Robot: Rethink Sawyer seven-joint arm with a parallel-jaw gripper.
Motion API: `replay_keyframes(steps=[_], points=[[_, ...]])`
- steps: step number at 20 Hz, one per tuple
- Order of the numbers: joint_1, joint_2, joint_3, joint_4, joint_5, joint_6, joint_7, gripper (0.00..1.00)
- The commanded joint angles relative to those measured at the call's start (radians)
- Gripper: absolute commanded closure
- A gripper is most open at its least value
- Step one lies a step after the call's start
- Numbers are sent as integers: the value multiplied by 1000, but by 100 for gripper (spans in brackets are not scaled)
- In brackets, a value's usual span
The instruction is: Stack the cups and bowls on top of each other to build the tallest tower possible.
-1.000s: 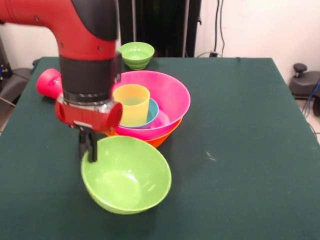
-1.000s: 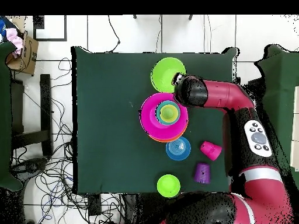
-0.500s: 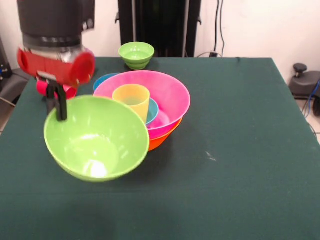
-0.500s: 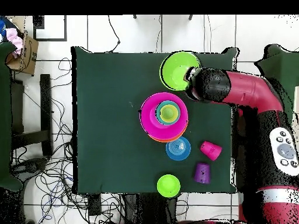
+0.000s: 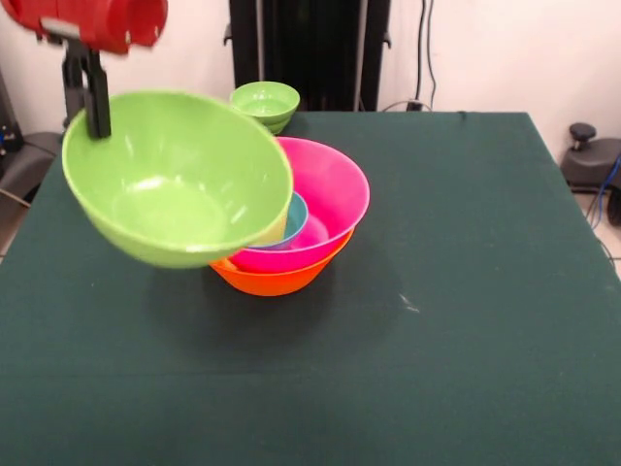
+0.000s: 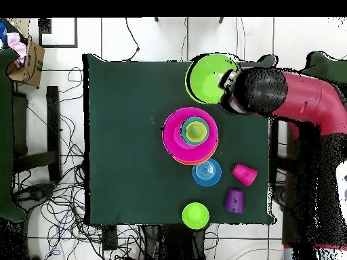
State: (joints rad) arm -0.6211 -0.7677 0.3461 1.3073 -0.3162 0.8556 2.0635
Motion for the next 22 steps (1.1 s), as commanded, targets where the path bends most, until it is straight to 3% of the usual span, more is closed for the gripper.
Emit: replay_keyframes(steps=[1, 6, 14, 22], points=[[-8, -172, 55, 263, 85, 70, -125, 100], [-27, -266, 60, 441, 154, -28, -111, 100], [-51, -345, 67, 622, 221, -158, -80, 100], [-95, -317, 88, 655, 193, -251, -86, 100]])
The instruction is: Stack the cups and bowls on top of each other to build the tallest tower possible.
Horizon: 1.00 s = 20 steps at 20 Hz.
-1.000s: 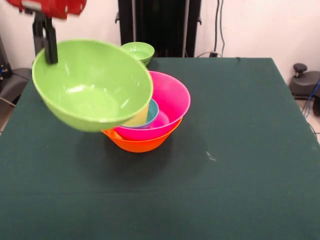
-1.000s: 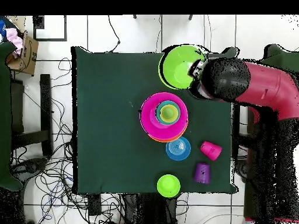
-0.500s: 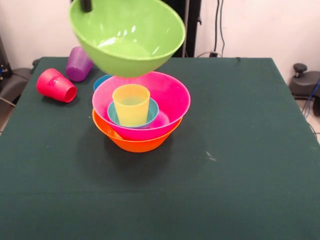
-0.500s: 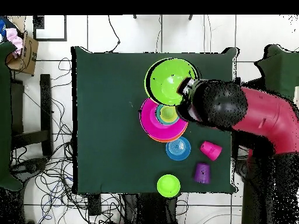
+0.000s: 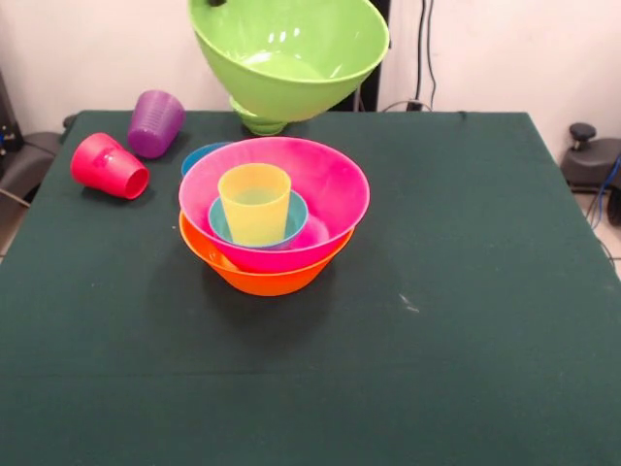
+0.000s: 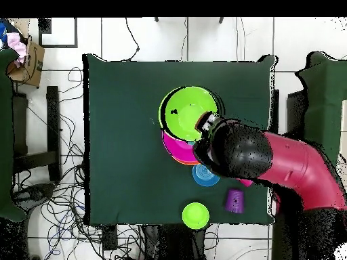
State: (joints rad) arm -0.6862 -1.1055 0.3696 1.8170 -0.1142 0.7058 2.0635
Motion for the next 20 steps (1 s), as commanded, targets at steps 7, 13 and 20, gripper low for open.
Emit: replay_keyframes(steps=[7, 13, 20], points=[[1, 101, 52, 64, -81, -137, -59, 100], [13, 120, 48, 65, -102, -176, -40, 100], [14, 136, 48, 74, -116, -213, -24, 100]])
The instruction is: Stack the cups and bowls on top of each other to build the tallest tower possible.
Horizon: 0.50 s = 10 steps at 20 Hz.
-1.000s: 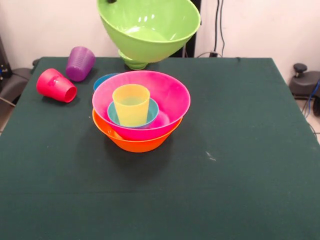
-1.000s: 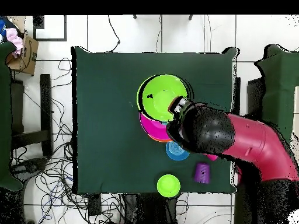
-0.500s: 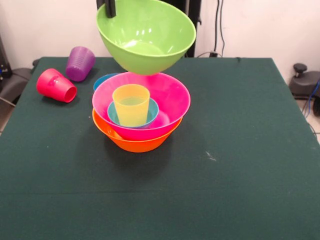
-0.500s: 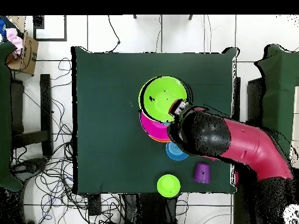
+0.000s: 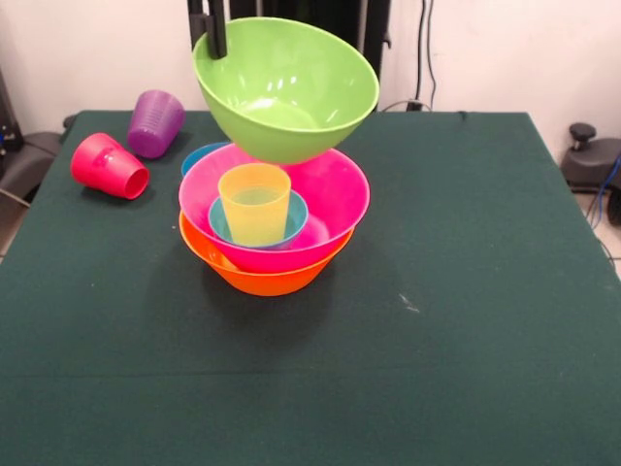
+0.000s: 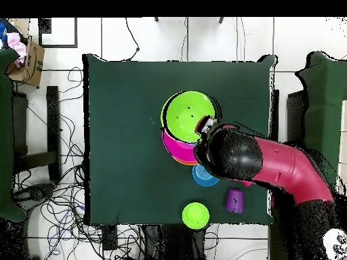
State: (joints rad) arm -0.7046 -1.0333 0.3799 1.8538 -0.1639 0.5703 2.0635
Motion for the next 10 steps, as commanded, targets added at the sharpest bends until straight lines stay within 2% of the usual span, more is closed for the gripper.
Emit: replay_keyframes(steps=[1, 10], points=[[32, 67, 37, 40, -68, -84, -23, 100], [24, 93, 34, 39, -92, -120, -27, 100]])
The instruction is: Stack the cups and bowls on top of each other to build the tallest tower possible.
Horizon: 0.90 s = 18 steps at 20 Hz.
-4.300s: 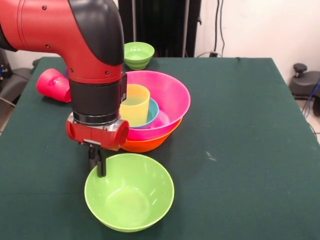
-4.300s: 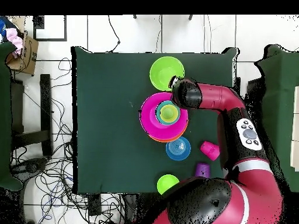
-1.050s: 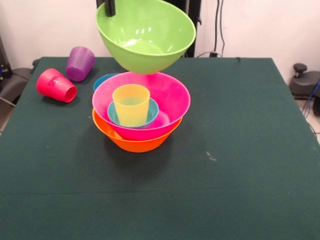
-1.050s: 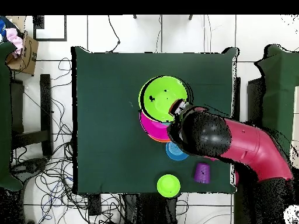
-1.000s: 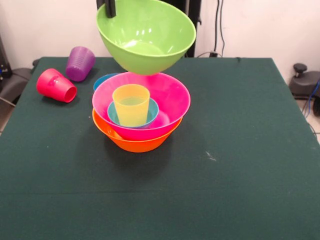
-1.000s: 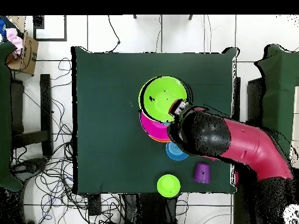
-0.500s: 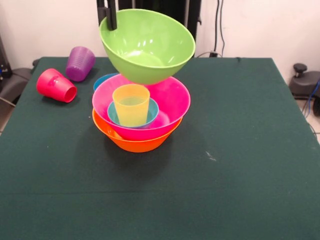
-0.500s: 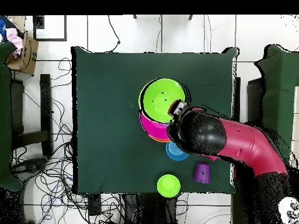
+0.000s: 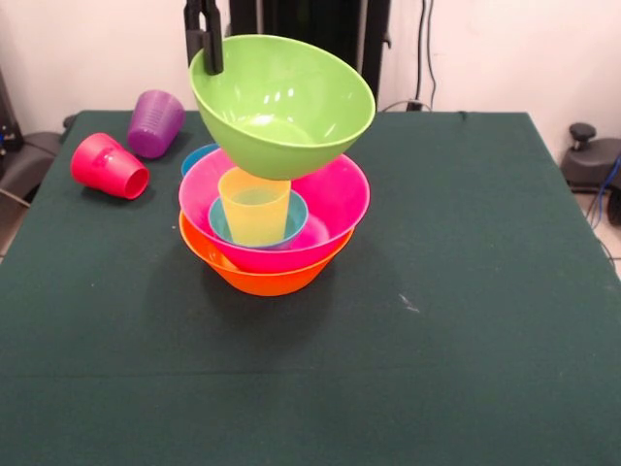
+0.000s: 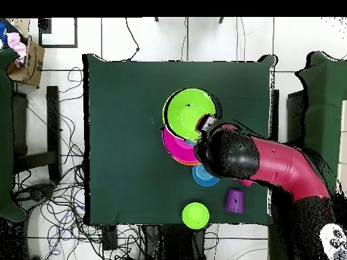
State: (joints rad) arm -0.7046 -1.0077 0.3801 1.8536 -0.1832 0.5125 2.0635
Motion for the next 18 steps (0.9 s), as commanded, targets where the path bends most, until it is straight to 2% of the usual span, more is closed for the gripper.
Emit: replay_keyframes(steps=[1, 18], points=[[23, 69, 35, 41, -72, -65, -28, 100], [13, 87, 43, 51, -90, -93, -30, 100]])
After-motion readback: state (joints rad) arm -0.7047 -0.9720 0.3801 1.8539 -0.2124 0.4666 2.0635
